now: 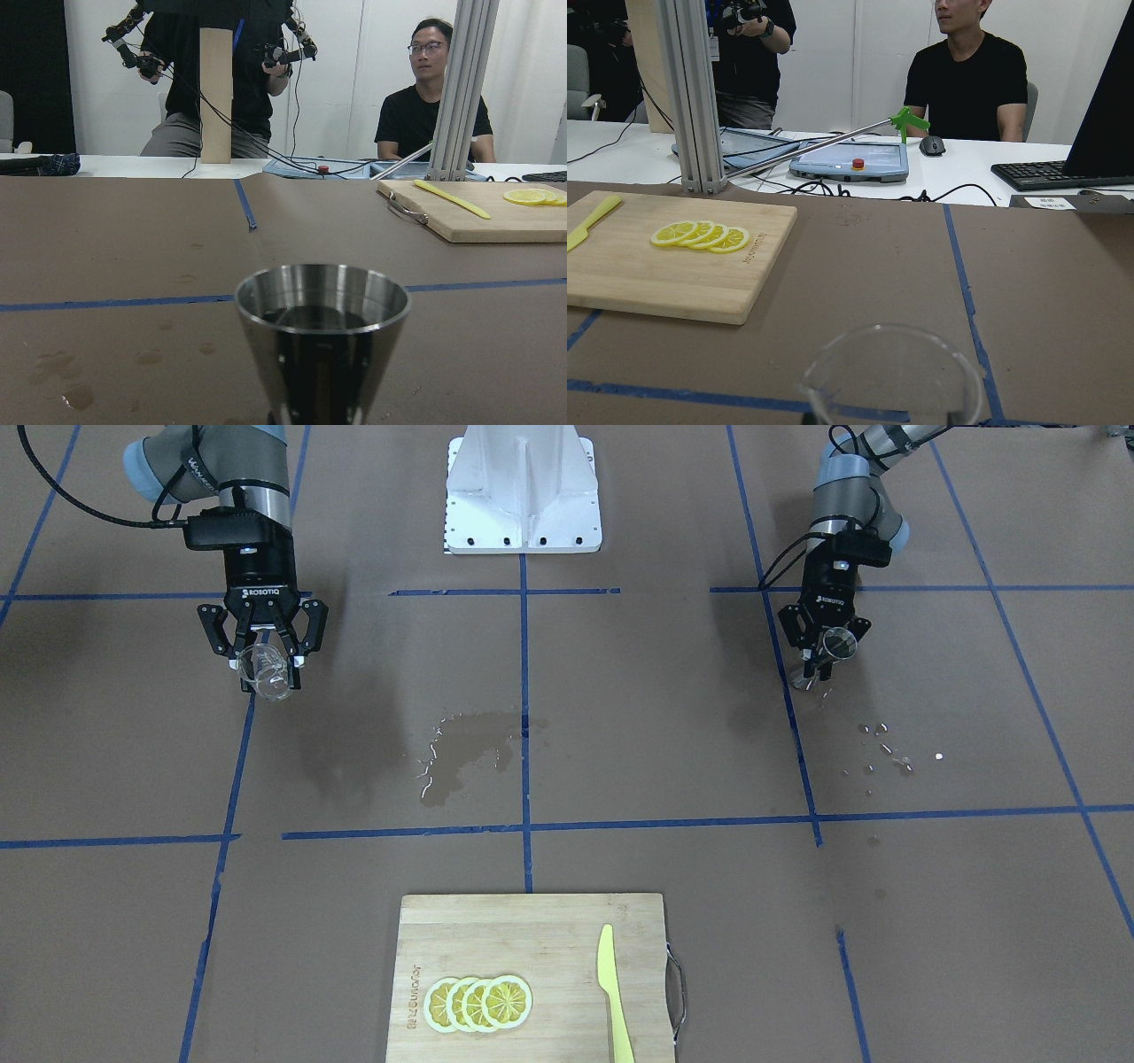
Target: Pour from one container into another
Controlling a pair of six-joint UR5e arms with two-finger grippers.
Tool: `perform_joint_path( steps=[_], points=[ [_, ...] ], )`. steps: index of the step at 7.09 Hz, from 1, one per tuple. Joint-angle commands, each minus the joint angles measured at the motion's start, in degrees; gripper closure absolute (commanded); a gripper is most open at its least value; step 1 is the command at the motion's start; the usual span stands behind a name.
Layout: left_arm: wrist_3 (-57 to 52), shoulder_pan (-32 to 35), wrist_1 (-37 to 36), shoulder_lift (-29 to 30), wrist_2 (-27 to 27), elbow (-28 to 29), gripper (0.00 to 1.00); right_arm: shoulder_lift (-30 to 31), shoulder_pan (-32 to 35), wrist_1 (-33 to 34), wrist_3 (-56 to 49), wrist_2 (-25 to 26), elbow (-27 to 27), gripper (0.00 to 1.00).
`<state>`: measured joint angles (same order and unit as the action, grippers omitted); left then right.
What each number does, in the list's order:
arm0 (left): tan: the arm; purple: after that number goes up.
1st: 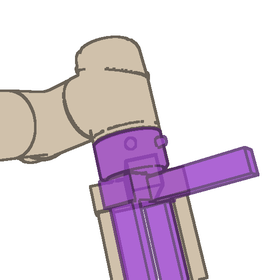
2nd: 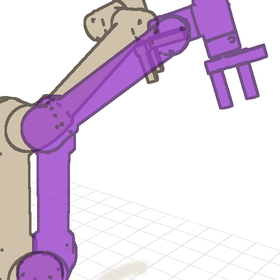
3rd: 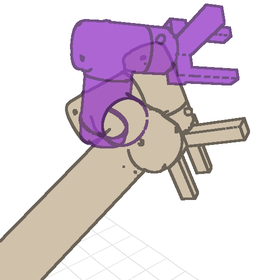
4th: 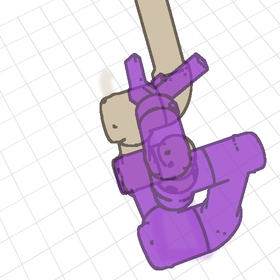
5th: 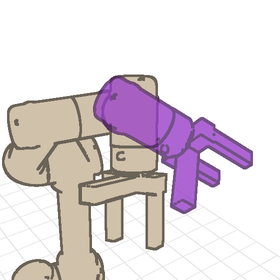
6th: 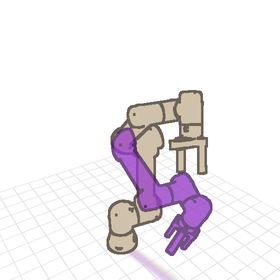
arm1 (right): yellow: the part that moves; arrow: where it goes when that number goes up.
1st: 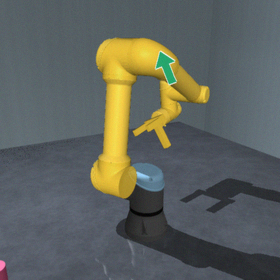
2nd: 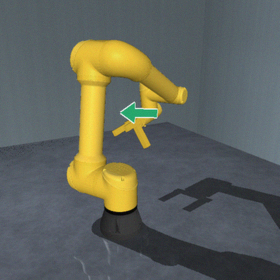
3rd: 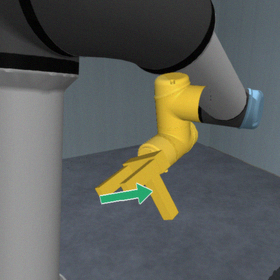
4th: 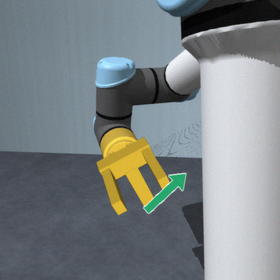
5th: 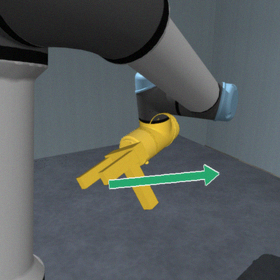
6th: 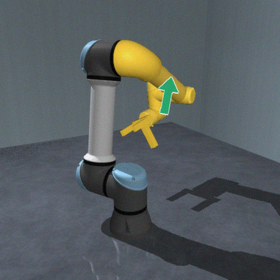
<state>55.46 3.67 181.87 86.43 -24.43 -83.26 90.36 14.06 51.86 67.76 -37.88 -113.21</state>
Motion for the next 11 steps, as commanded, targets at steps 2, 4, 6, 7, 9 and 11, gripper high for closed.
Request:
perform_joint_path(
  steps=[2, 4, 6, 7, 9, 11],
  points=[
    [0.09, -0.16, -0.02, -0.03, 0.0, 0.2, 0.82, 0.0, 0.0, 0.0, 0.0, 0.0, 0.0, 0.93],
    [0.09, -0.16, -0.02, -0.03, 0.0, 0.2, 0.55, -0.09, 0.0, 0.0, 0.0, 0.0, -0.08, 0.93],
    [0.09, -0.16, -0.02, -0.03, -0.09, 0.2, 0.43, -0.09, 0.0, 0.0, 0.0, 0.0, -0.08, 0.93],
    [0.0, -0.16, -0.02, -0.03, 0.0, 0.2, 0.38, -0.18, 0.0, 0.0, 0.0, 0.0, -0.08, 0.93],
    [0.0, -0.16, -0.02, -1.08, -2.61, 0.12, 0.0, -0.18, 0.09, 0.0, 0.0, -0.09, -0.17, 0.93],
    [-0.17, -0.16, -0.11, -5.62, -10.16, -3.11, 0.0, -1.66, 0.61, 0.09, 0.0, -0.18, -0.17, 0.94]
  ],
)
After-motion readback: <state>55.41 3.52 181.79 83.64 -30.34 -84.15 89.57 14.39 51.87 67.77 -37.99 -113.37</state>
